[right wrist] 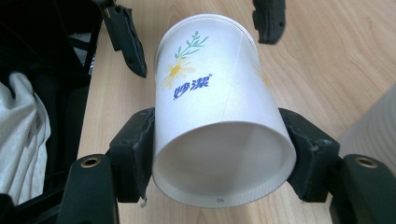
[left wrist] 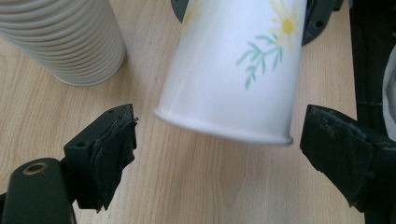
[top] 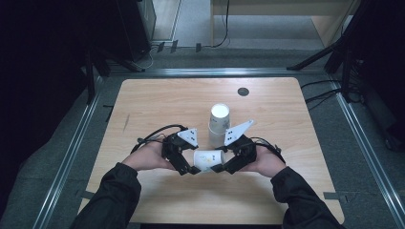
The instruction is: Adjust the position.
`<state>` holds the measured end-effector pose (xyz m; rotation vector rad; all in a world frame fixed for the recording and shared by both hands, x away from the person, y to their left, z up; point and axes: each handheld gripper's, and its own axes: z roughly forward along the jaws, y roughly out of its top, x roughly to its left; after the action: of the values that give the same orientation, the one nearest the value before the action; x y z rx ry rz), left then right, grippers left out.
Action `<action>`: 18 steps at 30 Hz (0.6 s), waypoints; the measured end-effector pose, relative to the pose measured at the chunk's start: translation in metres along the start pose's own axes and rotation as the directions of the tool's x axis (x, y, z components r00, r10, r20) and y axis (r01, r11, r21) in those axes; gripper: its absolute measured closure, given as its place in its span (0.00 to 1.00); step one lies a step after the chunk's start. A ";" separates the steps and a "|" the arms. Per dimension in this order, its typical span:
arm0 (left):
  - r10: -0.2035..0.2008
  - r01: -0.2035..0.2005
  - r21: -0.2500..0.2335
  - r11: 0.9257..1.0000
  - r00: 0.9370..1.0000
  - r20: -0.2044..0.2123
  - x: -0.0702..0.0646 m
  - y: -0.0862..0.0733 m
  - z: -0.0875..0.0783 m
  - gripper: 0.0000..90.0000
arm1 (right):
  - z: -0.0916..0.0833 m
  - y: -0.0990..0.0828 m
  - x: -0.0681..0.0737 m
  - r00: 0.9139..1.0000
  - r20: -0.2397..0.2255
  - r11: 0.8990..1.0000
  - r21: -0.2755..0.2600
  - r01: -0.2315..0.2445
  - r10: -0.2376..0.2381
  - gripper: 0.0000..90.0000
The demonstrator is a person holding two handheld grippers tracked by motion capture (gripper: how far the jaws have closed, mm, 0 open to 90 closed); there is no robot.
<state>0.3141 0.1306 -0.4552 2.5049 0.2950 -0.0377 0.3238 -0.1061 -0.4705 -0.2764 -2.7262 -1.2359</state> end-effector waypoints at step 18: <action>-0.113 0.126 -0.193 0.973 0.991 0.077 -0.004 -0.027 0.008 0.11 | -0.011 -0.002 0.003 1.000 -0.025 0.998 -0.056 -0.017 0.016 0.38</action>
<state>0.3050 0.1467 -0.4766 2.2821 0.4017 -0.1327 0.3215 -0.1154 -0.4640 -0.2870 -2.6667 -1.3040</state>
